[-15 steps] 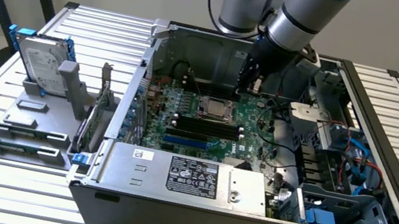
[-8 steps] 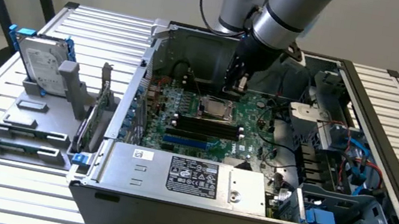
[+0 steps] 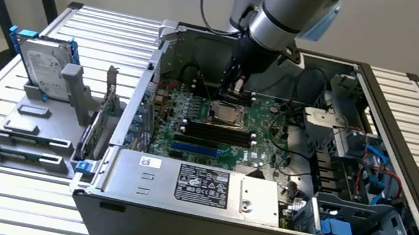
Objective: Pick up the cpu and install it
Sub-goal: 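Close the cpu cover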
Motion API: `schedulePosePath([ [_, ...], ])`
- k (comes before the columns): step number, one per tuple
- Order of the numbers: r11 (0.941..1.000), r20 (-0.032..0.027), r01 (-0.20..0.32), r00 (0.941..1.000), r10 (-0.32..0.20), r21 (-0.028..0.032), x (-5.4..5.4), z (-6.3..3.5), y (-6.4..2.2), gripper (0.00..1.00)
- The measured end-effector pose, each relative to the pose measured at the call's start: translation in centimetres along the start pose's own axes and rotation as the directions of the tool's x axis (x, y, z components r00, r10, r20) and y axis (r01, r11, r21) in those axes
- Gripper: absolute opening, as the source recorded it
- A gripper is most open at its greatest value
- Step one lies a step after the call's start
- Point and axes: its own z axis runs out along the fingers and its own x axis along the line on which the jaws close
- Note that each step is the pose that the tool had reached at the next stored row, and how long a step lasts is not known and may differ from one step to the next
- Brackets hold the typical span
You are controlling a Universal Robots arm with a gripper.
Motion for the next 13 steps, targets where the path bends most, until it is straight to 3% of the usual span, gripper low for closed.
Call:
schedulePosePath([
  [13,1.0000,-0.0002,0.000,1.0000,0.000,0.0002,-0.2,2.52,-0.32,0.11],
])
